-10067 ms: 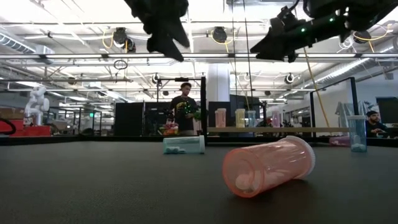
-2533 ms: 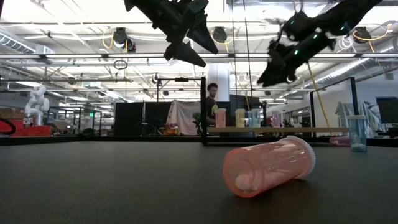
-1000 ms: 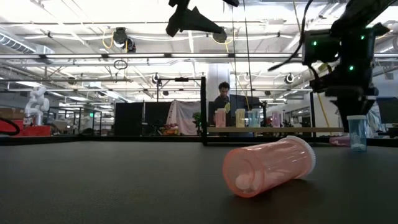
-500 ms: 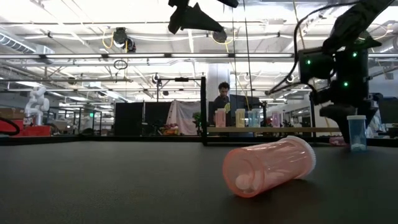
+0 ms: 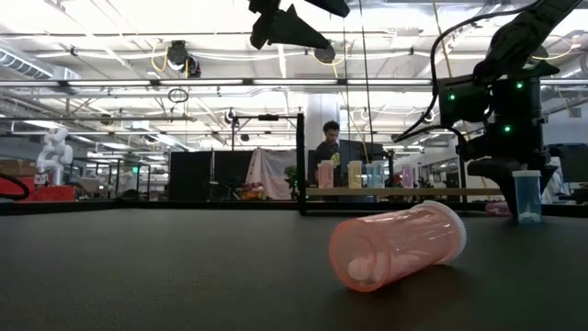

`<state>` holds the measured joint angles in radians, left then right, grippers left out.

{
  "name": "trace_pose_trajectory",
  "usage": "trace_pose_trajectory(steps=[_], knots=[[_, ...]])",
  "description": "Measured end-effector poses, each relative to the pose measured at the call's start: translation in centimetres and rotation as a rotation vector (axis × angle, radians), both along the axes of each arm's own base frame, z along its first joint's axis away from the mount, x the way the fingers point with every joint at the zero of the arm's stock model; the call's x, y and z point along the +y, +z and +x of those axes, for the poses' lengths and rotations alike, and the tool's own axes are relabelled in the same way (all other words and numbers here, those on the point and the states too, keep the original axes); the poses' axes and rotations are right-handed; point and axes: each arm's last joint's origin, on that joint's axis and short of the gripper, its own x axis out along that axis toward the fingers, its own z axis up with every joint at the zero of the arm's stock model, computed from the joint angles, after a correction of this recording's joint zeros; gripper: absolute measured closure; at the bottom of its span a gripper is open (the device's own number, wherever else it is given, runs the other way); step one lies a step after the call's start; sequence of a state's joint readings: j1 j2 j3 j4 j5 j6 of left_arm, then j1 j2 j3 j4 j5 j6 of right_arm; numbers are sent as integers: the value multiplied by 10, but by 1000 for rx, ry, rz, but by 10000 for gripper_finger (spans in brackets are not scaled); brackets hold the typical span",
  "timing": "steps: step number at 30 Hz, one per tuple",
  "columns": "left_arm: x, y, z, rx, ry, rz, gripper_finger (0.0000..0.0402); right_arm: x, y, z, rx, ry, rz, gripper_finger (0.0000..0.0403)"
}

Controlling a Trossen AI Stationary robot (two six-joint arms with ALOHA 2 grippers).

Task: Pick and place medicine bottles onto shelf by color
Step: Put the top purple pill bottle aligned with the other purple pill bottle on the shelf

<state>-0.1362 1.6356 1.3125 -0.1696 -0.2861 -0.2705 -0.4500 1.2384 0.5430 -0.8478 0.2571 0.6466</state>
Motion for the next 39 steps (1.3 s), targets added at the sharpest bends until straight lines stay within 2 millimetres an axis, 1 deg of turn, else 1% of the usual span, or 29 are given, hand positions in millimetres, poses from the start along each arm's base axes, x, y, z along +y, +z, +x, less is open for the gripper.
trace_pose_trajectory(steps=[2,4,10,13,16,21,26,30,32,36,39], knots=[[1,0,0,3,-5,15,98,1,1,0,-14,0,13,298],[3,0,0,6,-11,32,98,2,2,-1,-39,-1,38,302],[8,1,1,7,-27,92,98,8,12,-7,-112,-6,98,284],[9,2,2,2,-37,123,98,10,18,-11,-151,-4,105,285],[9,3,3,-13,-36,138,98,13,25,-13,-233,1,122,292],[10,4,3,-10,-25,187,98,19,37,-15,-414,15,201,293],[11,4,3,0,-24,238,98,24,52,-10,-685,38,347,290],[11,1,5,16,-49,296,98,26,69,0,-953,64,509,290],[12,-1,6,37,-81,341,98,26,78,7,-1060,74,554,290],[14,-8,14,42,-140,431,98,27,94,21,-1237,122,600,290],[15,-11,24,15,-171,525,98,29,103,31,-1314,151,639,289]])
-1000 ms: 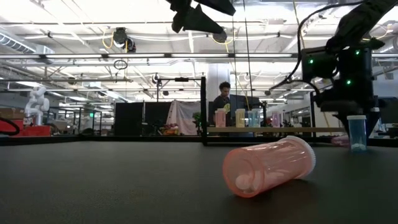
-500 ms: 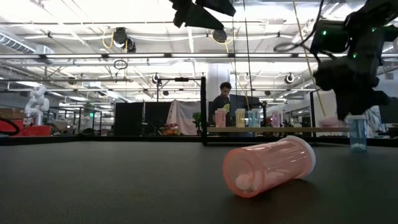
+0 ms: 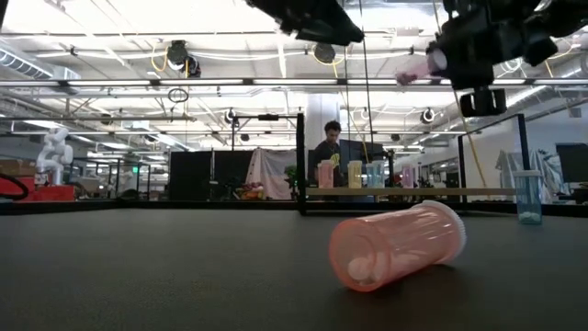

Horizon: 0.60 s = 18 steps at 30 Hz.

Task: Pick and place medicine bottles onto shelf by color
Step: Put the top purple pill bottle aligned with the other purple pill bottle on the shelf

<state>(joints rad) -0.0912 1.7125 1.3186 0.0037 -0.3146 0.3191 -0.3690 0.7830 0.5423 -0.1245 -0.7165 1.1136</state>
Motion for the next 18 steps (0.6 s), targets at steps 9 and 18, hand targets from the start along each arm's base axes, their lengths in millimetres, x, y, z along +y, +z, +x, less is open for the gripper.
trace_pose_trajectory(steps=[9,18], knots=[[-4,1,36,112,-113,264,98,12,2,20,-48,88,76,289],[-6,-7,60,167,-161,360,115,17,-1,27,-45,88,78,289]])
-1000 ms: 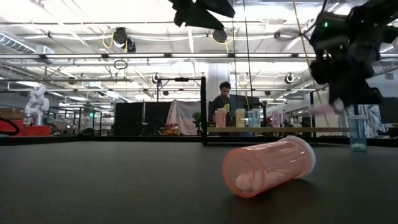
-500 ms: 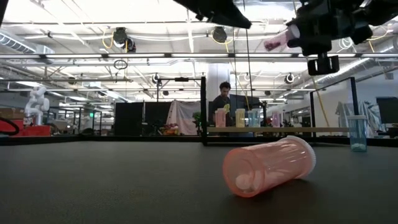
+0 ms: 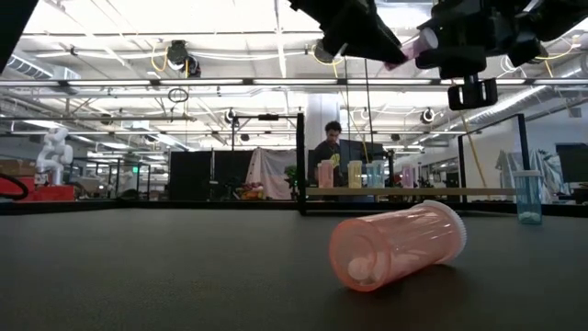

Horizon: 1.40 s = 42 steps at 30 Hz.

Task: Pick and place medicine bottles onto shelf by color
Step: Put the top purple pill bottle aligned with the other purple pill bottle on the shelf

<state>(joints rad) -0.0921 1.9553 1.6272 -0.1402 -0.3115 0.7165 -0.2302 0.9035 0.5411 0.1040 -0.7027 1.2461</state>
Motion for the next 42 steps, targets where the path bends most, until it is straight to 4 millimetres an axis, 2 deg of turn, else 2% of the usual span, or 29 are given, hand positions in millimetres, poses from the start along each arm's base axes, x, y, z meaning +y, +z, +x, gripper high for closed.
trace_pose_trajectory(steps=[10,15,27,35,42], knots=[[1,-6,0,40,4,1,225,-1,1,0,-6,-21,-9,289],[2,-7,0,53,7,-2,262,-1,1,0,-3,-22,-6,289],[2,-9,-1,76,3,23,268,-2,0,0,-16,-64,-65,281],[7,-8,-1,45,56,-64,269,-4,6,0,-93,-86,-124,211],[23,-1,-1,-52,200,-284,269,-9,28,-16,-248,-223,-239,171]])
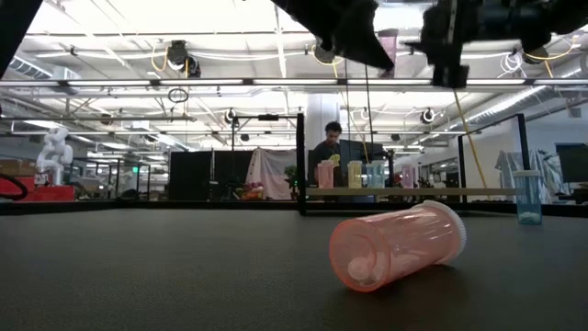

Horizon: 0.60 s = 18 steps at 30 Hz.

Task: Pick and place medicine bottles onto shelf by color
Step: Put the top purple pill bottle aligned with the other purple pill bottle on the shelf

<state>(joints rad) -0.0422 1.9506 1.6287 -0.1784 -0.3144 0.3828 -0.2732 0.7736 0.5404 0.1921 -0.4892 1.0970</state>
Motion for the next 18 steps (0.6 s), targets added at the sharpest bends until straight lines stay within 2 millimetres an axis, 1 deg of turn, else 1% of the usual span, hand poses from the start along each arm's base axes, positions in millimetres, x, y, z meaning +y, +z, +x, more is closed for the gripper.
trace_pose_trajectory(steps=[4,7,10,12,14,18], knots=[[8,17,-5,-87,49,-86,269,-2,24,-16,-204,-95,-114,171],[15,35,-11,-165,54,-145,275,-2,40,-30,-345,-162,-224,174],[23,47,-15,-230,76,-193,292,-2,59,-40,-418,-215,-388,180],[29,50,-20,-219,96,-206,308,-3,71,-41,-409,-226,-486,184],[33,51,-20,-221,106,-220,326,-3,83,-40,-355,-218,-559,188],[37,44,-25,-132,76,-355,358,-5,103,-33,-215,-172,-662,190]])
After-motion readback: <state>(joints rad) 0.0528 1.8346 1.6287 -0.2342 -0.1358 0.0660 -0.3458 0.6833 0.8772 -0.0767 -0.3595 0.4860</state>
